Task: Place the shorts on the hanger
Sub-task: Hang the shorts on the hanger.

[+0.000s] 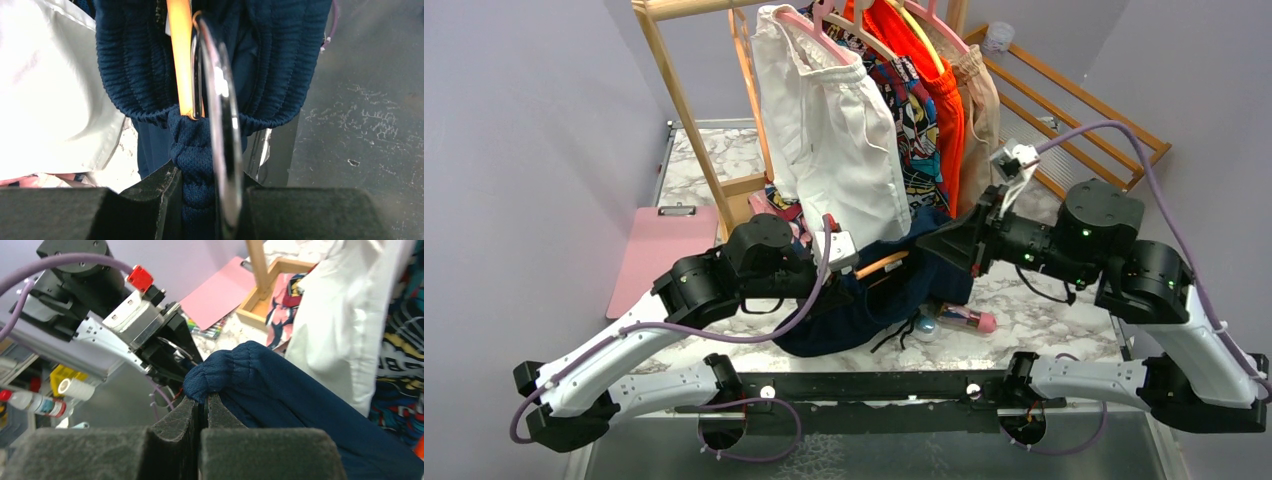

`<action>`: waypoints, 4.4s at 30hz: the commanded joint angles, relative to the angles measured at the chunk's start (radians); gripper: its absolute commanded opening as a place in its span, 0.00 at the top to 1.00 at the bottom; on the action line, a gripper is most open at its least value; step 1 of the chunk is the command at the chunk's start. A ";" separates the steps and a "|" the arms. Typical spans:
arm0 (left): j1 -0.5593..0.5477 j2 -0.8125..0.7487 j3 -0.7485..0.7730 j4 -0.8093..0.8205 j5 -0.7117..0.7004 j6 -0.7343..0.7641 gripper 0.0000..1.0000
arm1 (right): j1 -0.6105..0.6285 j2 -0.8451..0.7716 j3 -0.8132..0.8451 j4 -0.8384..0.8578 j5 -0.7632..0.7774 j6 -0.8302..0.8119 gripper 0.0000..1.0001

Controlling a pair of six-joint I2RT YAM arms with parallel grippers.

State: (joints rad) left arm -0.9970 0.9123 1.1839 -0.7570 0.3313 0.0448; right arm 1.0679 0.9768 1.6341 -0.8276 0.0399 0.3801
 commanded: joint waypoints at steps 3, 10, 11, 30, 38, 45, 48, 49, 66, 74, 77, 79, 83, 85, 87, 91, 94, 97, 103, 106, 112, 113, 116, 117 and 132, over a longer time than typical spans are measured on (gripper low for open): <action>-0.003 0.014 0.011 0.150 0.033 -0.007 1.00 | 0.005 0.045 -0.111 0.179 -0.231 0.018 0.99; -0.003 0.010 0.030 0.235 0.068 0.000 1.00 | 0.005 0.139 -0.063 0.134 -0.242 -0.004 0.99; -0.003 0.003 0.032 0.243 0.069 0.004 1.00 | 0.005 0.145 -0.032 0.130 -0.238 -0.010 0.99; -0.003 -0.068 -0.133 0.411 0.068 -0.011 1.00 | 0.006 0.099 -0.211 0.020 -0.380 -0.091 0.42; -0.003 -0.087 -0.202 0.469 0.104 -0.044 1.00 | 0.006 0.064 -0.209 -0.052 -0.321 -0.113 0.28; -0.003 -0.121 -0.231 0.466 0.139 -0.050 1.00 | 0.005 0.024 -0.159 -0.108 -0.292 -0.154 0.24; -0.003 -0.132 -0.238 0.462 0.159 -0.055 1.00 | 0.006 0.011 -0.132 -0.127 -0.294 -0.185 0.24; -0.003 -0.134 -0.240 0.459 0.170 -0.057 1.00 | 0.005 0.006 -0.122 -0.128 -0.293 -0.195 0.23; -0.003 -0.103 -0.211 0.347 0.374 -0.077 1.00 | 0.005 -0.054 -0.299 0.253 -0.429 -0.394 0.33; -0.003 -0.080 -0.187 0.304 0.367 -0.064 1.00 | 0.005 -0.033 -0.412 0.432 -0.534 -0.405 0.35; -0.003 -0.079 -0.180 0.299 0.361 -0.062 1.00 | 0.006 -0.030 -0.434 0.462 -0.526 -0.402 0.39; -0.003 -0.076 -0.176 0.296 0.358 -0.061 1.00 | 0.006 -0.028 -0.446 0.480 -0.528 -0.395 0.42; -0.003 -0.064 -0.168 0.292 0.359 -0.055 1.00 | 0.005 -0.017 -0.457 0.514 -0.542 -0.379 0.49; -0.003 -0.060 -0.165 0.291 0.359 -0.054 1.00 | 0.006 -0.007 -0.459 0.516 -0.541 -0.376 0.53; -0.003 -0.054 -0.161 0.292 0.357 -0.054 1.00 | 0.005 0.002 -0.459 0.515 -0.540 -0.373 0.60; -0.004 -0.051 -0.156 0.288 0.336 -0.055 1.00 | 0.005 0.005 -0.469 0.528 -0.541 -0.361 0.89; -0.003 -0.059 -0.159 0.283 0.309 -0.057 0.96 | 0.005 -0.017 -0.493 0.557 -0.491 -0.344 0.99; -0.003 -0.078 -0.163 0.277 0.272 -0.057 0.86 | 0.005 -0.055 -0.512 0.573 -0.427 -0.327 0.99; -0.004 -0.139 -0.162 0.277 0.174 -0.053 0.62 | 0.005 -0.124 -0.541 0.570 -0.328 -0.274 0.99; -0.003 -0.160 -0.168 0.277 0.142 -0.052 0.49 | 0.005 -0.176 -0.579 0.586 -0.257 -0.232 0.99; -0.004 -0.193 -0.176 0.279 0.064 -0.051 0.47 | 0.006 -0.238 -0.598 0.551 -0.184 -0.202 0.99; -0.003 -0.199 -0.174 0.279 0.042 -0.050 0.47 | 0.005 -0.240 -0.591 0.536 -0.176 -0.200 0.99; -0.003 -0.216 -0.172 0.283 -0.042 -0.045 0.47 | 0.005 -0.254 -0.585 0.510 -0.155 -0.189 0.99; -0.003 -0.223 -0.173 0.285 -0.061 -0.044 0.47 | 0.005 -0.261 -0.585 0.508 -0.148 -0.184 0.99; -0.004 -0.127 -0.099 0.368 0.060 -0.037 0.48 | 0.005 -0.263 -0.570 0.584 -0.213 -0.144 0.99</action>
State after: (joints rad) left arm -0.9970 0.7509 1.0447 -0.4454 0.3252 -0.0071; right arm 1.0721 0.7101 1.0145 -0.3603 -0.1272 0.2070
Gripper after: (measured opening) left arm 0.529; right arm 0.015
